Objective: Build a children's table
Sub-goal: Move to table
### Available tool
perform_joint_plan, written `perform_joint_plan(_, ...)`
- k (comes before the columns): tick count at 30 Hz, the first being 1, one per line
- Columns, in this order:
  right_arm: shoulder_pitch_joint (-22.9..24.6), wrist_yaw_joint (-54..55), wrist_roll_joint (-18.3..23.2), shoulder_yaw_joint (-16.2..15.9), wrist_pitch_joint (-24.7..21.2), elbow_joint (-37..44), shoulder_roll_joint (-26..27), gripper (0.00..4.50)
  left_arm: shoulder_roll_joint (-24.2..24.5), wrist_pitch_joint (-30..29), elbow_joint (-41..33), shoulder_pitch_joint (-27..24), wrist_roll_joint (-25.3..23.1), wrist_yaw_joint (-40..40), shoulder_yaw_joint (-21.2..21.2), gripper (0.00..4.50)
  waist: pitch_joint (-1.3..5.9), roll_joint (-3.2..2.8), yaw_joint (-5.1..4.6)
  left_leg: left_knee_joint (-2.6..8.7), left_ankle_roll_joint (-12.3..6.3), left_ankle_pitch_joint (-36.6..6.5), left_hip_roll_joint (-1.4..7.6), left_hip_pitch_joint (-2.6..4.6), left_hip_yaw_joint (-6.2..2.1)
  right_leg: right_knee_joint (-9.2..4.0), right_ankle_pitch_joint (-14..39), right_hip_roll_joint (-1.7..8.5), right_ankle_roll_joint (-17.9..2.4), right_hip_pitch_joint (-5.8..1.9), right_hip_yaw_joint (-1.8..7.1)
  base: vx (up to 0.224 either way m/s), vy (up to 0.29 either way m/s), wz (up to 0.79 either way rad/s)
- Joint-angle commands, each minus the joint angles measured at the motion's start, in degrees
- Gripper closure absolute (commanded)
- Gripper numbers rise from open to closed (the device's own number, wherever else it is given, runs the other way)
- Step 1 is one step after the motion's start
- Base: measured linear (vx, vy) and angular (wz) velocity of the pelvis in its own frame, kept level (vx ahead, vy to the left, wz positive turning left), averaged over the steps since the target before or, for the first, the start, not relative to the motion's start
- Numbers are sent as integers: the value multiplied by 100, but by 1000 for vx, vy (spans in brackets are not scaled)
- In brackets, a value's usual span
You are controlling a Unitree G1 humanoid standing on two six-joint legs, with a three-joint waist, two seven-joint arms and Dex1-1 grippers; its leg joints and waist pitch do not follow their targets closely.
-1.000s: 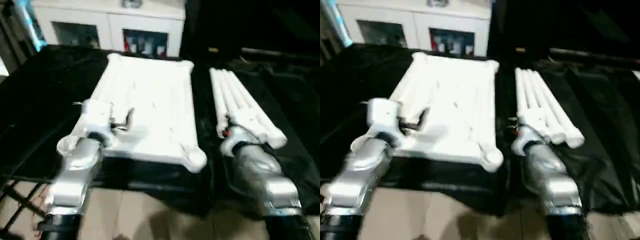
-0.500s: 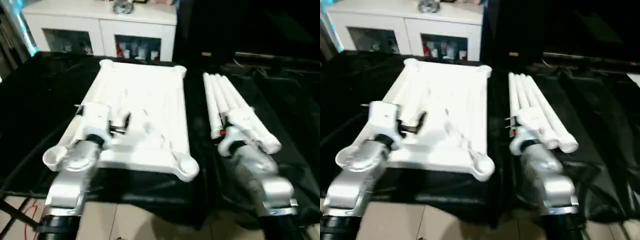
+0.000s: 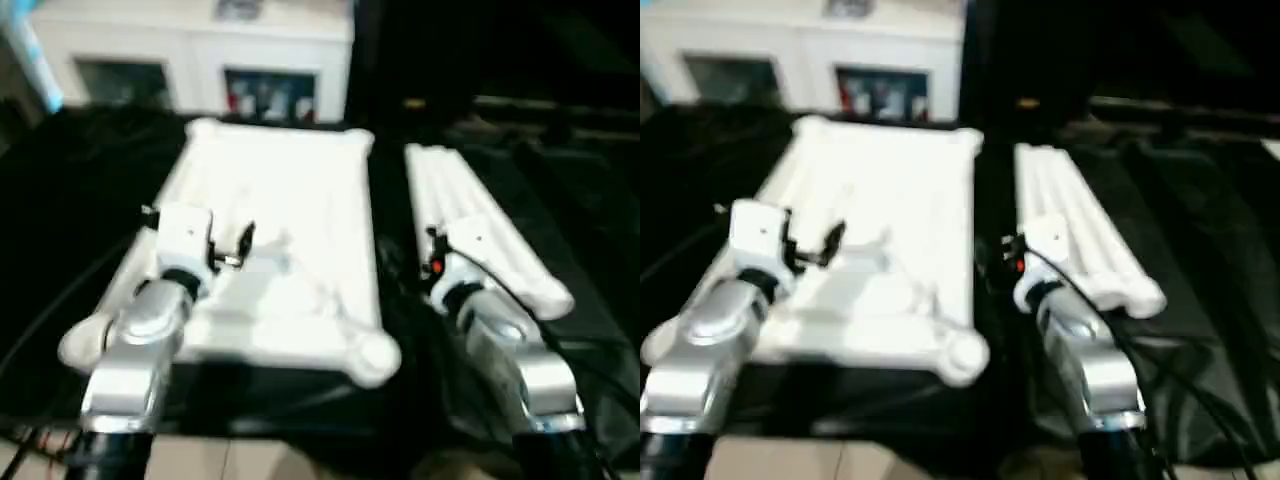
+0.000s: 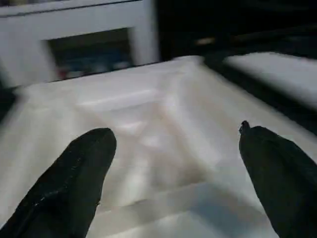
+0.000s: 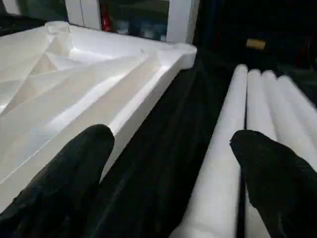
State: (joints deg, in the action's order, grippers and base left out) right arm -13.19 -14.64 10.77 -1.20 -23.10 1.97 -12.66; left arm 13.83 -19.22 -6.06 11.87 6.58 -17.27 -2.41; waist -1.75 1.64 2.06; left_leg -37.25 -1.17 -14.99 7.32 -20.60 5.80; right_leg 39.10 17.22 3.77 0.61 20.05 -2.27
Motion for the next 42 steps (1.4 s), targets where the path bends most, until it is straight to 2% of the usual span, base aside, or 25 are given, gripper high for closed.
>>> perform_joint_plan(1,-83,-438,140,-103,-37,103,-62,16,294,59,-172,-37,221,-586,-87,0,331,-22,109,330,65,1719,211,-145,-10,-228,-4779,323,-851,-456,247,-19,-57,-5)
perform_joint_plan(2,-134,-829,231,-131,-64,110,-288,16,519,47,-183,-32,364,-1097,-223,0,335,-87,92,372,120,1610,325,-61,-17,-250,-4379,285,-787,-388,218,0,0,0)
perform_joint_plan(3,-164,-996,237,-170,-80,95,-420,16,637,-44,-164,-9,413,-1337,-297,0,319,-101,98,407,209,1408,369,-31,-39,-284,-3947,285,-819,-374,200,0,0,0)
perform_joint_plan(4,-176,-1055,236,-187,-86,87,-469,16,681,-81,-154,2,428,-1424,-325,0,261,-88,87,479,365,852,427,3,-42,-372,-2946,295,-960,-345,208,0,0,0)
perform_joint_plan(5,-225,-1275,217,-256,-80,43,-653,16,866,-196,-123,44,495,-1819,-459,0,239,-94,84,512,426,568,453,30,-42,-413,-2441,307,-1066,-329,204,0,0,0)
perform_joint_plan(6,-230,-1299,216,-263,-76,39,-673,16,887,-204,-120,48,503,-1867,-476,0,229,-130,97,539,461,204,492,101,-25,-470,-1700,342,-1272,-289,213,0,0,0)
perform_joint_plan(7,-246,-1386,213,-289,-62,21,-749,16,963,-220,-110,59,529,-2051,-533,0,225,-128,100,564,429,135,503,76,15,-490,-1395,358,-1386,-306,223,0,0,0)
perform_joint_plan(8,-284,-1659,240,-363,-67,1,-936,16,1179,-192,-66,112,507,-2470,-716,0,196,-145,115,588,424,-108,525,98,62,-531,-1003,372,-1430,-247,233,-70,29,0)
perform_joint_plan(11,-288,-2229,302,-499,-129,74,-1317,16,1491,94,143,287,314,-3023,-1044,0,168,-160,123,635,449,-658,542,115,97,-595,-271,397,-1407,-222,255,-64,22,1)
perform_joint_plan(12,-287,-2409,327,-520,-155,102,-1413,12,1565,118,180,342,341,-3199,-1111,17,163,-157,120,648,469,-743,547,98,125,-621,-103,411,-1392,-214,265,-58,15,0)
perform_joint_plan(15,-219,-3081,491,-642,-248,300,-1809,12,1751,279,222,492,439,-3805,-1326,38,160,-140,132,653,446,-782,560,87,171,-653,143,425,-1347,-202,285,-17,3,-1)
perform_joint_plan(17,-128,-3462,631,-726,-354,533,-2074,12,1840,14,120,566,499,-4160,-1574,61,168,-139,135,640,426,-677,566,73,190,-637,28,433,-1365,-195,295,0,0,0)
perform_joint_plan(18,-117,-3525,667,-734,-386,577,-2124,12,1851,-36,93,578,519,-4241,-1638,69,178,-130,142,630,372,-488,569,68,203,-622,-138,433,-1378,-188,302,0,0,0)
perform_joint_plan(20,-107,-3557,670,-738,-373,619,-2167,12,1858,-83,56,590,469,-4277,-1759,74,193,-135,130,623,341,-339,568,49,204,-614,-285,433,-1425,-190,291,0,0,0)
perform_joint_plan(22,-110,-3592,661,-753,-400,659,-2227,12,1873,-342,-4,620,419,-4334,-1971,107,207,-120,129,610,297,-209,559,53,220,-598,-509,417,-1487,-187,294,0,0,0)
perform_joint_plan(23,-107,-3619,660,-768,-422,677,-2255,12,1883,-443,-15,636,417,-4367,-2029,107,211,-118,133,609,281,-177,554,47,223,-598,-549,414,-1504,-195,290,0,0,0)
perform_joint_plan(26,-128,-3809,709,-797,-560,712,-2352,12,1866,-607,80,720,409,-4510,-2137,122,210,-115,130,617,229,-167,554,53,238,-607,-584,400,-1559,-190,289,0,0,0)
perform_joint_plan(29,-126,-4008,790,-840,-711,795,-2469,12,1837,-582,295,836,239,-4527,-2218,157,209,-108,135,618,141,-93,565,50,230,-608,-661,400,-1563,-199,283,0,0,0)
perform_joint_plan(33,-18,-4350,755,-1037,-726,960,-2729,12,1890,-389,621,969,-35,-4477,-2367,168,212,-103,141,617,98,-52,571,46,227,-616,-731,404,-1562,-201,281,0,0,0)
perform_joint_plan(34,-6,-4366,721,-1059,-709,962,-2742,12,1884,-389,668,991,-48,-4468,-2380,195,217,-104,140,614,95,-57,579,51,226,-606,-776,410,-1570,-203,285,0,0,0)
perform_joint_plan(37,-5,-4383,675,-1102,-707,953,-2757,12,1856,-377,775,1048,-73,-4451,-2398,201,208,-106,135,623,115,-122,584,50,228,-617,-681,421,-1616,-192,282,0,0,0)
perform_joint_plan(40,-17,-4367,609,-1132,-675,940,-2763,12,1732,-256,953,1123,-156,-4371,-2387,245,198,-111,132,631,169,-237,583,56,228,-638,-483,423,-1616,-191,285,0,0,0)
perform_joint_plan(42,-25,-4361,592,-1143,-670,934,-2763,12,1665,-230,1030,1160,-163,-4394,-2383,243,202,-125,139,631,186,-230,588,58,226,-636,-492,430,-1624,-194,288,0,0,0)
